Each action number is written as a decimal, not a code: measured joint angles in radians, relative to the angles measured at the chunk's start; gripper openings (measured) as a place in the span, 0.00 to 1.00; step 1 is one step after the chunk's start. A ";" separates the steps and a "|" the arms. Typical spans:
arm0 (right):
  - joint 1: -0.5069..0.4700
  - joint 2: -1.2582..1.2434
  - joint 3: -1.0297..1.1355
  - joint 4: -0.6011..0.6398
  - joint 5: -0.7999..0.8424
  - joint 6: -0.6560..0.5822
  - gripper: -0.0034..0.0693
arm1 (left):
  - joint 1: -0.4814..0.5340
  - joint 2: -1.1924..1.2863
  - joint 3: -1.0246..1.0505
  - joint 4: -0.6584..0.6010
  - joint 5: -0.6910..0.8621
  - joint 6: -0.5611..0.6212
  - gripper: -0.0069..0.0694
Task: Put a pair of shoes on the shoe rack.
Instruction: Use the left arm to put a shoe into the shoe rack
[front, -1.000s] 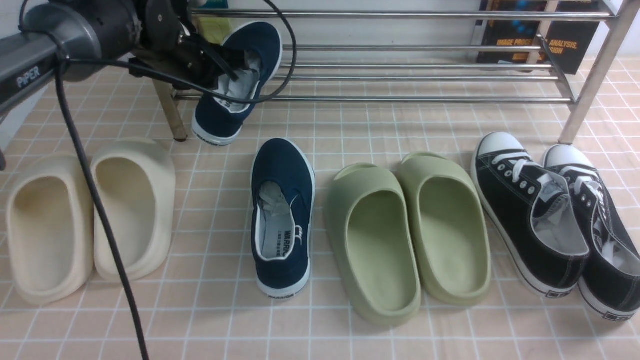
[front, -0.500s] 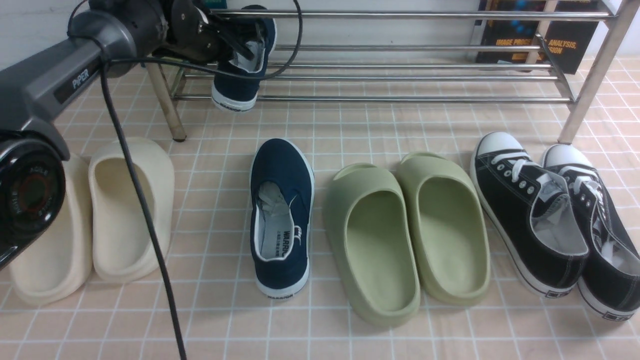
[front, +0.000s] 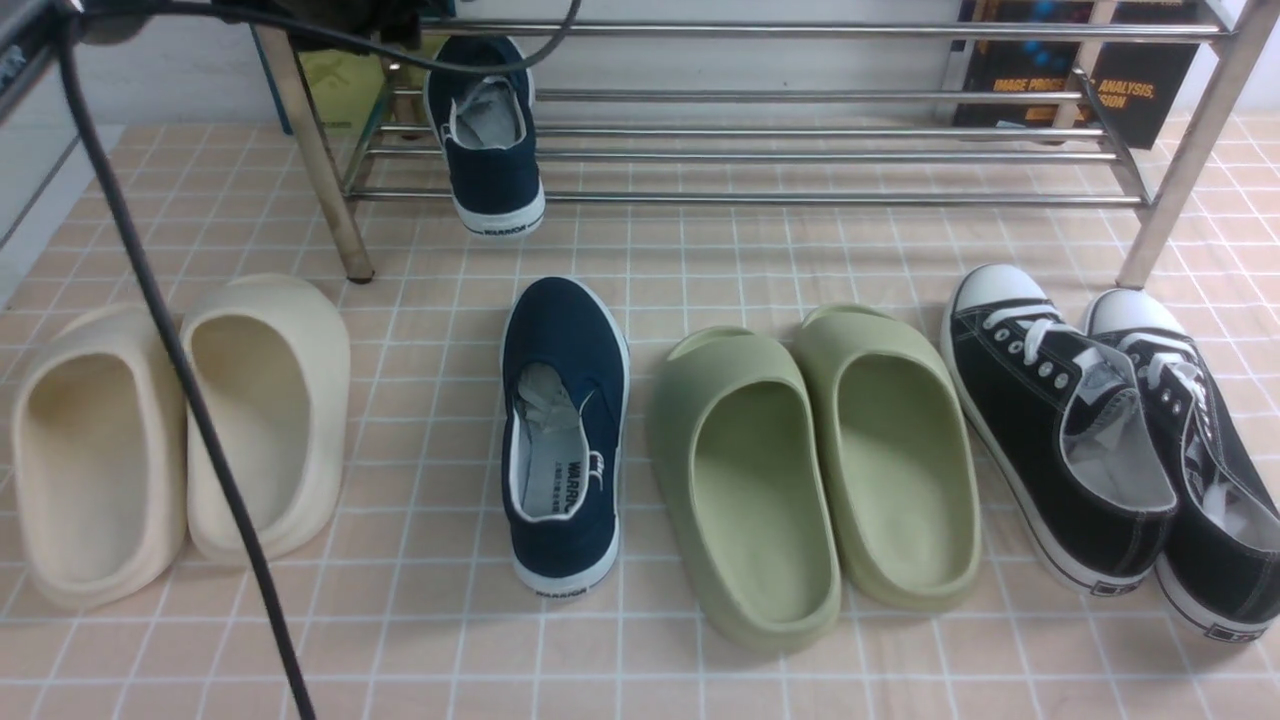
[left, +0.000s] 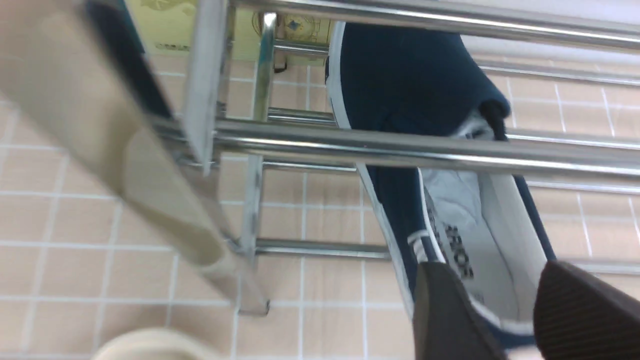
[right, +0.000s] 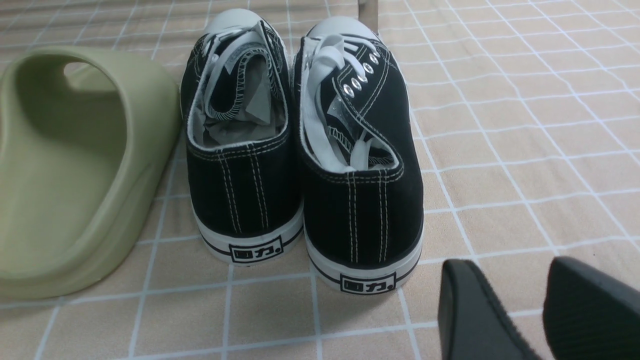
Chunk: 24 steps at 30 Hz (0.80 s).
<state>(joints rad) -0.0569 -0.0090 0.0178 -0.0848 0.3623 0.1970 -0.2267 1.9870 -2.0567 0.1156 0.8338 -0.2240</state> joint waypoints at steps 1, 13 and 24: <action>0.000 0.000 0.000 0.000 0.000 0.000 0.38 | -0.003 -0.006 0.000 -0.006 0.022 0.013 0.40; 0.000 0.000 0.000 0.000 0.000 0.000 0.38 | -0.111 0.161 0.159 -0.077 -0.071 0.082 0.09; 0.000 0.000 0.000 0.000 0.000 0.000 0.38 | -0.007 0.190 0.135 -0.079 -0.126 -0.035 0.09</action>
<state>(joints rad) -0.0569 -0.0090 0.0178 -0.0848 0.3623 0.1970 -0.2336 2.1774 -1.9213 0.0366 0.7075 -0.2591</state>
